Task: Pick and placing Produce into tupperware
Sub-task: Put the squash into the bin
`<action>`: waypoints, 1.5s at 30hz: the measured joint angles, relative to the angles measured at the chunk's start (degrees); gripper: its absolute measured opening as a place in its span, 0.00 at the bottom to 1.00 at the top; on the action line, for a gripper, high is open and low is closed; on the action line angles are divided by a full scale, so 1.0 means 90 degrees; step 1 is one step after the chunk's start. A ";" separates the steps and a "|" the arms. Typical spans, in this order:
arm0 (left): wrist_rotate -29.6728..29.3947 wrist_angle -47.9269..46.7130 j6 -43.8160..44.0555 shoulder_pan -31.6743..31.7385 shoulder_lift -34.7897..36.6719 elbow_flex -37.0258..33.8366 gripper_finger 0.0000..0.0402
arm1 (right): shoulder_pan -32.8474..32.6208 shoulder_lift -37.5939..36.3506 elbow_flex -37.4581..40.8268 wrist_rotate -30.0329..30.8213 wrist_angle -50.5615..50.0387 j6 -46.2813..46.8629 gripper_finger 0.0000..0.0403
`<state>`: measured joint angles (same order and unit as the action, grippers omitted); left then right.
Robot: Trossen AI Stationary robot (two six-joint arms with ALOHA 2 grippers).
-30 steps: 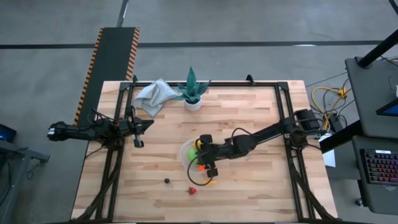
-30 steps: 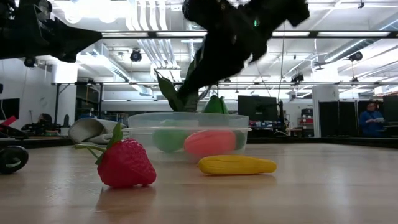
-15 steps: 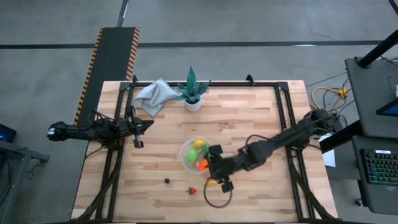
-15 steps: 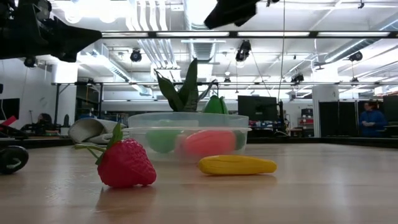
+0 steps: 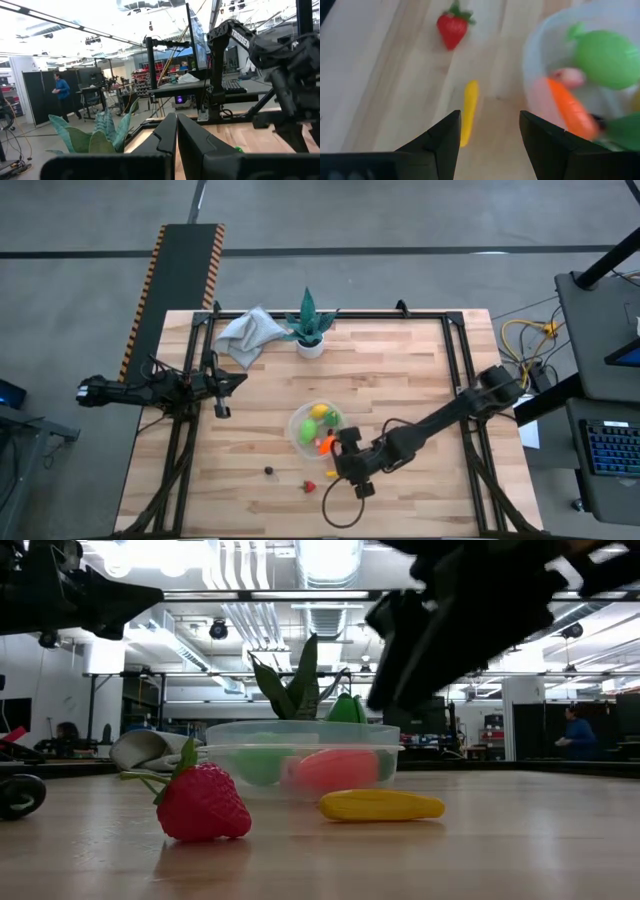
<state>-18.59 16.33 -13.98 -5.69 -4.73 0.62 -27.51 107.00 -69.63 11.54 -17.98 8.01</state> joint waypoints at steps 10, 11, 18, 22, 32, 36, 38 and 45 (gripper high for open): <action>0.0000 -0.0010 -0.0032 0.0000 -0.0013 0.0005 0.00 | 0.0001 0.0414 0.0017 -0.0374 0.0439 0.0178 0.48; 0.0015 -0.0026 -0.0012 0.0000 -0.0011 0.0002 0.00 | 0.0003 0.0476 0.0017 -0.0448 0.0598 0.0172 0.48; 0.0061 0.0009 0.0010 0.0000 -0.0005 -0.0002 0.00 | 0.0021 0.0922 0.0022 -0.0635 0.0841 0.0141 0.48; 0.0093 0.0021 0.0055 0.0000 -0.0012 -0.0002 0.00 | 0.0053 0.0939 0.0074 -0.0604 0.0898 0.0238 0.48; 0.0175 0.0026 0.0182 0.0000 -0.0010 -0.0002 0.00 | 0.0056 0.0921 0.0240 -0.0468 0.0970 0.0420 0.36; 0.0172 0.0028 0.0180 0.0000 -0.0008 -0.0002 0.00 | 0.0058 0.0914 0.0265 -0.0462 0.0955 0.0447 0.27; 0.0173 0.0025 0.0180 0.0000 -0.0008 -0.0002 0.00 | 0.0058 0.0912 0.0267 -0.0445 0.0947 0.0445 0.21; 0.0172 0.0028 0.0177 0.0000 -0.0005 -0.0002 0.00 | 0.0058 0.0866 0.0279 -0.0441 0.0925 0.0227 0.04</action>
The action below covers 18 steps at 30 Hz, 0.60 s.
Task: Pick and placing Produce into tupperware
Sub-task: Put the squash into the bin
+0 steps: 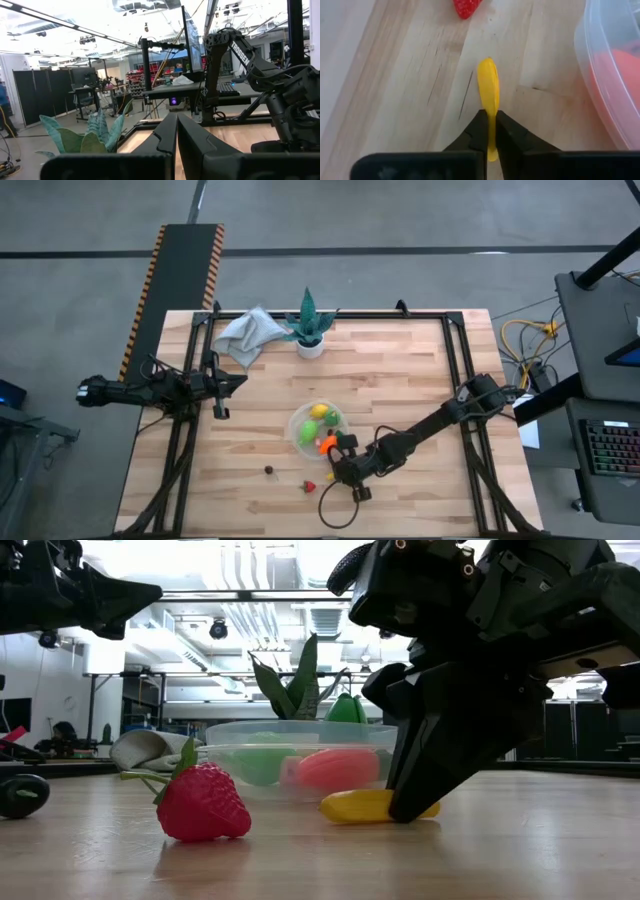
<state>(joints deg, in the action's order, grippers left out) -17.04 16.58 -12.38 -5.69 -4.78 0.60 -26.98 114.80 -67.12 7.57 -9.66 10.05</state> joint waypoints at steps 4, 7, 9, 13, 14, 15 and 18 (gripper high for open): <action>0.0002 0.0000 0.0000 0.0000 -0.0005 0.0000 0.00 | 0.0002 -0.0154 -0.0035 -0.0002 -0.0161 -0.0215 0.04; 0.0002 0.0002 0.0000 0.0000 -0.0002 0.0000 0.00 | 0.0002 -0.0495 -0.0145 -0.0002 -0.0116 -0.0524 0.03; 0.0002 0.0000 0.0000 0.0000 -0.0005 0.0000 0.00 | 0.0006 -0.0781 -0.0206 0.0020 -0.0063 -0.0778 0.03; 0.0003 0.0010 -0.0003 0.0000 -0.0002 0.0000 0.00 | 0.0105 -0.1195 -0.0215 0.0463 -0.0119 -0.1312 0.03; 0.0005 0.0010 -0.0005 -0.0002 0.0000 0.0000 0.00 | 0.0173 -0.1276 -0.0215 0.0494 -0.0092 -0.1443 0.03; 0.0005 0.0017 -0.0003 -0.0002 -0.0001 0.0000 0.00 | 0.0266 -0.1345 -0.0215 0.0503 -0.0094 -0.1539 0.03; 0.0005 0.0007 -0.0005 -0.0002 -0.0005 0.0000 0.00 | 0.0600 -0.1389 -0.0220 0.0517 -0.0076 -0.1733 0.03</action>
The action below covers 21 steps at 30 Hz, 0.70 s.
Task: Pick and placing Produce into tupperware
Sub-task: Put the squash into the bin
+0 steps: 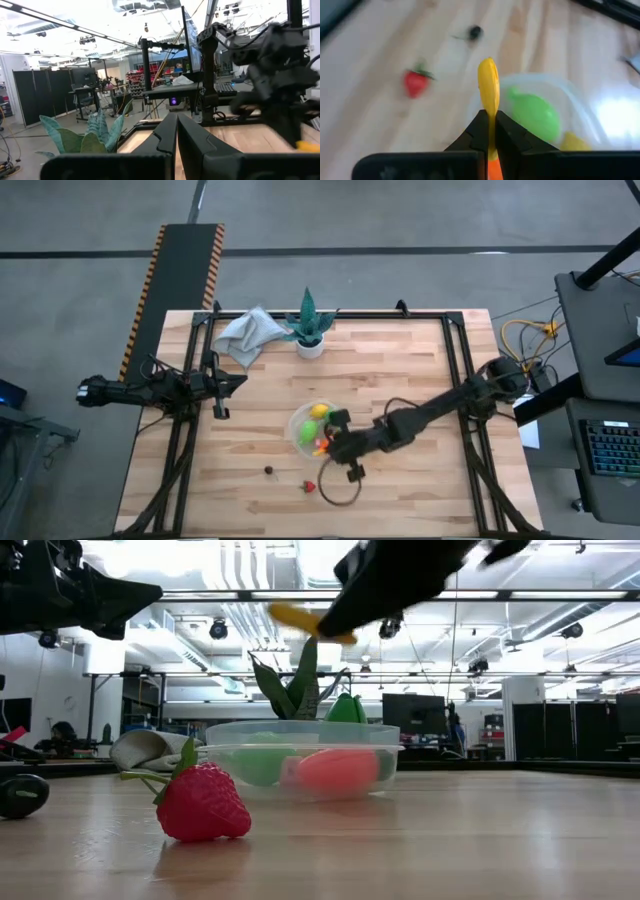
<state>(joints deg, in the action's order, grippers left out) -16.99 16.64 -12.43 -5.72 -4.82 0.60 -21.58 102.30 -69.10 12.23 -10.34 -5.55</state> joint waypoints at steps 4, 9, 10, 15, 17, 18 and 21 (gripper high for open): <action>0.0001 -0.0005 -0.0049 0.0000 0.0005 0.0000 0.00 | 0.0464 0.0057 0.0027 -0.0016 -0.0011 -0.0078 0.03; 0.0002 -0.0003 -0.0058 0.0000 0.0010 0.0002 0.00 | 0.0868 0.0073 0.0203 -0.0202 -0.0069 -0.0071 0.03; 0.0002 -0.0002 -0.0061 0.0000 0.0008 0.0002 0.00 | 0.0909 0.0073 0.0237 -0.0284 -0.0069 -0.0055 0.03; 0.0002 -0.0005 -0.0165 0.0000 -0.0002 0.0002 0.00 | 0.0955 0.0074 0.0333 -0.0388 -0.0061 -0.0009 0.03; 0.0002 -0.0005 -0.0168 0.0001 0.0004 0.0002 0.00 | 0.0957 0.0075 0.0350 -0.0389 -0.0066 0.0041 0.03; 0.0003 -0.0002 -0.0168 0.0000 0.0005 0.0002 0.00 | 0.0957 0.0075 0.0350 -0.0391 -0.0065 0.0084 0.03; 0.0004 -0.0003 -0.0170 0.0001 0.0000 0.0002 0.00 | 0.0959 0.0075 0.0350 -0.0406 -0.0052 0.0096 0.03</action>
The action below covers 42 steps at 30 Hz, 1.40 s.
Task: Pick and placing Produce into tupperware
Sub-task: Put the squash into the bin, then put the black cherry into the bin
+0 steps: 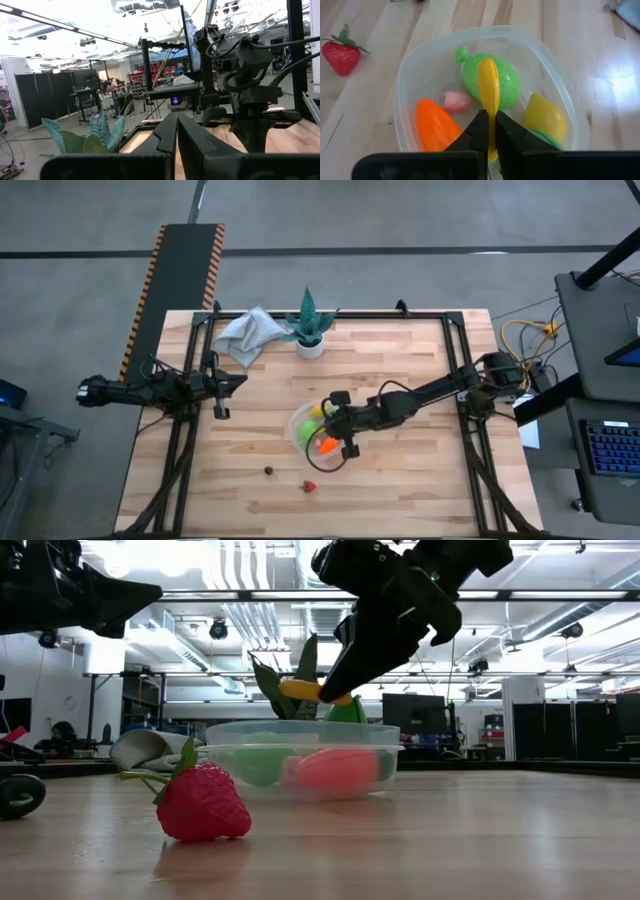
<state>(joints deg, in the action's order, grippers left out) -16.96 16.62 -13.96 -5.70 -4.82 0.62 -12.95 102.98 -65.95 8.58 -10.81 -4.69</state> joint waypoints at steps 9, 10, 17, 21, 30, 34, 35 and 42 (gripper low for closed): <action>0.0002 -0.0001 0.0000 -0.0001 -0.0002 0.0000 0.00 | 0.0000 0.0000 0.0000 0.0000 0.0066 0.0089 0.23; 0.0002 0.0000 0.0000 0.0000 -0.0002 0.0000 0.00 | 0.0000 0.0000 0.0000 0.0003 0.0097 0.0159 0.26; 0.0006 -0.0001 0.0000 -0.0001 -0.0002 0.0000 0.00 | -0.0053 -0.0068 -0.0062 -0.0002 0.0259 0.0517 0.41; 0.0009 0.0000 0.0000 -0.0001 -0.0002 0.0000 0.00 | -0.0269 -0.0151 -0.0218 -0.0129 0.0317 0.0517 0.43; 0.0066 -0.0008 0.0010 0.0000 0.0002 -0.0002 0.00 | -0.0943 0.0120 -0.0582 -0.0158 0.0743 0.0112 0.41; 0.0094 -0.0009 0.0012 -0.0001 0.0001 -0.0002 0.00 | -0.1056 0.0434 -0.0901 -0.0163 0.0763 0.0014 0.41; 0.0095 0.0009 0.0016 -0.0001 0.0001 -0.0002 0.00 | -0.1061 0.0507 -0.0973 -0.0163 0.0719 0.0015 0.41; 0.0126 -0.0009 0.0186 -0.0001 -0.0005 -0.0007 0.00 | -0.1073 0.0949 -0.1595 -0.0434 0.0360 0.0014 0.40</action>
<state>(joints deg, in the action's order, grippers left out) -15.82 16.54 -12.28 -5.72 -4.86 0.56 -22.61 111.52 -80.31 4.68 -7.57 -4.57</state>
